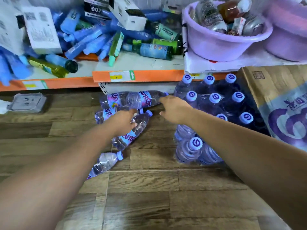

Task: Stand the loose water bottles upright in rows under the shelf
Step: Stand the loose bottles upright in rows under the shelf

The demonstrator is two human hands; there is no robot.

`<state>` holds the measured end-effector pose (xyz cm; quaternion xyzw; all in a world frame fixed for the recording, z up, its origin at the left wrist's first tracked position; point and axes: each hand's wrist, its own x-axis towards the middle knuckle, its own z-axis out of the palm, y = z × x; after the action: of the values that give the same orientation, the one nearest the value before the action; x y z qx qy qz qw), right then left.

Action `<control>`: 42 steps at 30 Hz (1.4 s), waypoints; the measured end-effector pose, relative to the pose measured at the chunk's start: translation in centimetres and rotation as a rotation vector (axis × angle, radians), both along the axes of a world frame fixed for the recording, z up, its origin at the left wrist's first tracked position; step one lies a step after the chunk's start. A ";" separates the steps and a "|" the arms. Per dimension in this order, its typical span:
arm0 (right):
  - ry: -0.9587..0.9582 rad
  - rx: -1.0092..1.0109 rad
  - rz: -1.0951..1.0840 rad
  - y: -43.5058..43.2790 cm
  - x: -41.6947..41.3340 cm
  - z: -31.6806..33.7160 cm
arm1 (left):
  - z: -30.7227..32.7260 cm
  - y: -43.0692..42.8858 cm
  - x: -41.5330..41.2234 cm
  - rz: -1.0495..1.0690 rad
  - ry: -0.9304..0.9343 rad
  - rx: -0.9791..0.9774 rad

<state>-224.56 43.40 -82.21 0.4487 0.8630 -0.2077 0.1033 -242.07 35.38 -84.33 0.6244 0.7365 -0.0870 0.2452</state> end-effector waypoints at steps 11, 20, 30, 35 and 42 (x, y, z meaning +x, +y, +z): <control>-0.183 -0.153 -0.100 5.1 -4.7 -6.1 | -7.3 4.0 1.9 -0.069 0.051 -0.021; -0.130 0.021 -0.079 8.3 -7.2 -9.2 | -11.5 4.9 3.4 -0.049 0.070 0.058; -0.173 0.205 -0.022 9.5 -7.6 -10.0 | -11.5 5.2 1.6 -0.084 0.030 0.062; -0.085 0.120 0.057 7.3 -9.4 -7.6 | -10.7 5.4 1.7 -0.050 -0.009 0.021; -0.216 0.055 0.146 5.7 -10.1 -1.2 | -7.9 4.9 2.0 -0.001 -0.108 -0.066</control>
<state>-234.64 49.11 -83.45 0.4071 0.8826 -0.1263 0.1983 -240.11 40.33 -92.24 0.6203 0.7185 -0.0775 0.3050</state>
